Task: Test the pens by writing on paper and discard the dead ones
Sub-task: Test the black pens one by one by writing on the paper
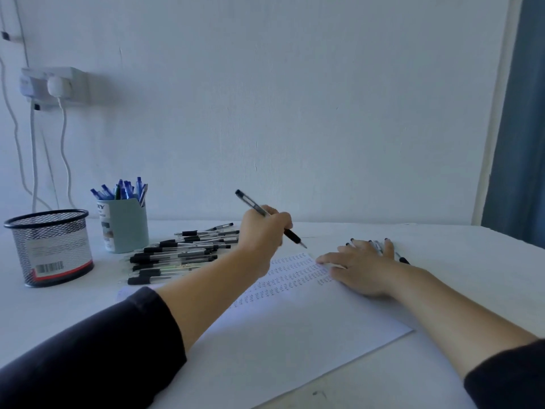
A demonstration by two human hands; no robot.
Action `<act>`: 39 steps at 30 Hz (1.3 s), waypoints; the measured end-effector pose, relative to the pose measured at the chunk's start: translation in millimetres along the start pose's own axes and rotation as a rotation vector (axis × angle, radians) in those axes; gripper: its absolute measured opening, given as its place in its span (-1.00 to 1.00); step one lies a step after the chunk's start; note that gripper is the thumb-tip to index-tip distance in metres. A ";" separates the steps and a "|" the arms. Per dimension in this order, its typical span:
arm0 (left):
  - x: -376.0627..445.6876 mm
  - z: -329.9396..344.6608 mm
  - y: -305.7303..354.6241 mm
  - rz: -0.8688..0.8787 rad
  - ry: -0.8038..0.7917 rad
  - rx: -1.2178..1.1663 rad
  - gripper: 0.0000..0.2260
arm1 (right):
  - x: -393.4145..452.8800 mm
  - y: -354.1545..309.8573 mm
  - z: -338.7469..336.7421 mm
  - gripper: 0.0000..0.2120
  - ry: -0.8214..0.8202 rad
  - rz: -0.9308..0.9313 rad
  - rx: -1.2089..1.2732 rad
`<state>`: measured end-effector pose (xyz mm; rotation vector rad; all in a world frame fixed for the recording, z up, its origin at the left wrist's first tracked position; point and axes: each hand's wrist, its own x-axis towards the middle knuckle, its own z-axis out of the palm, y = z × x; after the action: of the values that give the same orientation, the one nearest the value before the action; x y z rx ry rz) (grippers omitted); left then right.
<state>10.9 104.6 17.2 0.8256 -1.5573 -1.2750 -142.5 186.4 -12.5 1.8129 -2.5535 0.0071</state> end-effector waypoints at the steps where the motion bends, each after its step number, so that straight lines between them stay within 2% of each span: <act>1: -5.2 3.0 0.8 -0.076 -0.056 -0.065 -0.87 | -0.1 -0.2 0.1 -0.59 -0.004 -0.001 -0.002; 3: -13.6 9.6 -0.7 -0.192 -0.158 -0.100 -0.87 | 0.3 0.0 0.3 -0.60 -0.006 -0.003 0.000; 5: -16.9 17.3 -7.7 -0.240 -0.188 -0.084 -0.87 | 1.2 0.7 0.7 -0.62 -0.001 -0.007 0.000; 10: -13.1 26.7 -22.2 -0.157 -0.085 0.112 -0.91 | 4.4 0.8 1.8 -0.62 0.018 -0.013 0.002; 18: -14.6 28.2 -23.7 -0.082 -0.131 0.215 -0.94 | 1.7 1.5 0.8 -0.62 0.035 -0.024 0.061; 24: -17.9 27.6 -24.7 0.003 -0.135 0.423 -0.87 | 2.3 2.9 2.2 -0.62 0.027 -0.024 0.096; 39: -20.5 29.1 -23.5 0.025 -0.131 0.531 -0.85 | 2.5 2.7 1.8 -0.61 0.008 -0.014 0.102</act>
<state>-10.7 127.7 -11.4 1.0600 -2.0475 -0.9163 -145.8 184.9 -14.3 1.8604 -2.5805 0.1466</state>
